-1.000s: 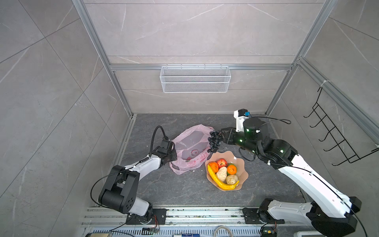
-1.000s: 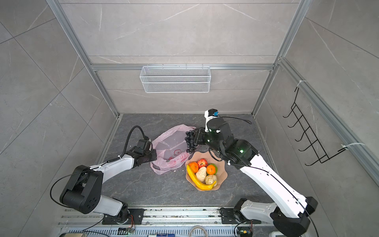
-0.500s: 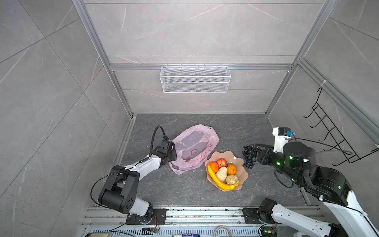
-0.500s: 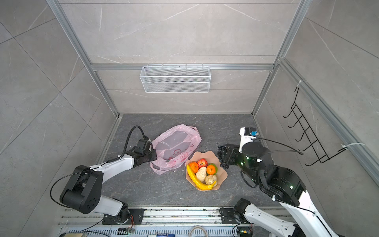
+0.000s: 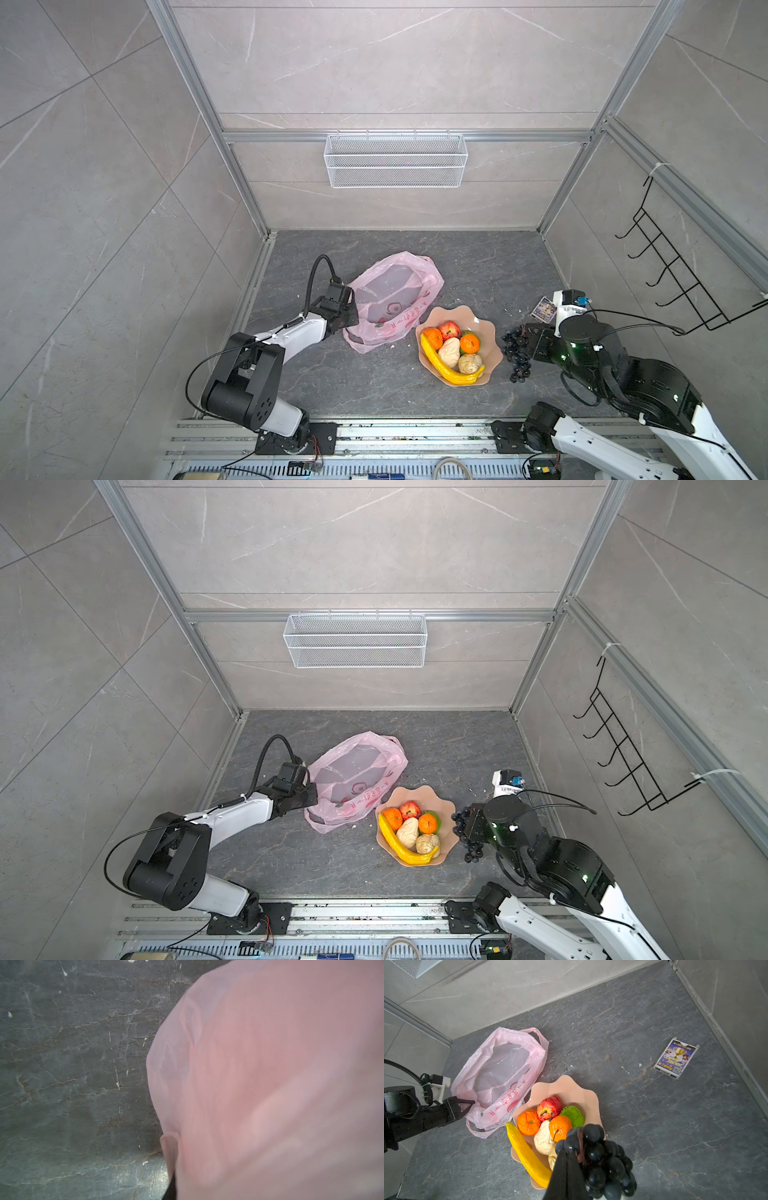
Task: Take the fake fruits out of the plastic bag
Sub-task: 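Swing the grapes with the right gripper around and over the bowl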
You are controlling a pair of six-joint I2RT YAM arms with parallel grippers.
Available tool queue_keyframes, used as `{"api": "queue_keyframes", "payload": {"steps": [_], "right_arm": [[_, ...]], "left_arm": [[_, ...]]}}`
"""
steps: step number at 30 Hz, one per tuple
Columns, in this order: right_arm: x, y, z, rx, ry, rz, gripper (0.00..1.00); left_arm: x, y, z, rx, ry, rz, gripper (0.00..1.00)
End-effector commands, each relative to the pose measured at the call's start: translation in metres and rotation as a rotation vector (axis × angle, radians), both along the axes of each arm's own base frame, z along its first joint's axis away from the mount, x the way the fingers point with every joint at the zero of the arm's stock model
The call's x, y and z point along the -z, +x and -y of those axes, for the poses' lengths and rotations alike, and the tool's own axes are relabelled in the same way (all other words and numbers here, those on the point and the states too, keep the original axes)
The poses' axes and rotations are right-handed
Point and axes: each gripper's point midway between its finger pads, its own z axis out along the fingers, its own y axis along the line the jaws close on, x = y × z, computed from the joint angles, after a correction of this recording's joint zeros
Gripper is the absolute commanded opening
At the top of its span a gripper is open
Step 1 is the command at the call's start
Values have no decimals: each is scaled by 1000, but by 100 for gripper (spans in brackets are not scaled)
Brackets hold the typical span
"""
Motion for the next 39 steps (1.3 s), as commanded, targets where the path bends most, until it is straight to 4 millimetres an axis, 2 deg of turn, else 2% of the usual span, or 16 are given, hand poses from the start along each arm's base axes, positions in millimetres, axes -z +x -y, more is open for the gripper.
{"api": "queue_keyframes", "payload": {"steps": [1,7,17,21,26,39], "right_arm": [[1,3,-2,20,36,7,0],[12,9,-8,25,29,-13,0],[33,29,-32,7,13,-48,0],[30,33,-39,-3,24,-45,0],[23,37,-37,10,19,-24,0],[34,62,-49,26,-69,-26,0]], "left_arm": [[-4,6,0,4,9,22,1],[-5,7,1,8,9,23,1],[-7,7,0,10,8,27,1],[-7,6,1,12,6,27,1],[-8,7,1,12,3,29,1],[-9,6,1,15,3,31,1]]}}
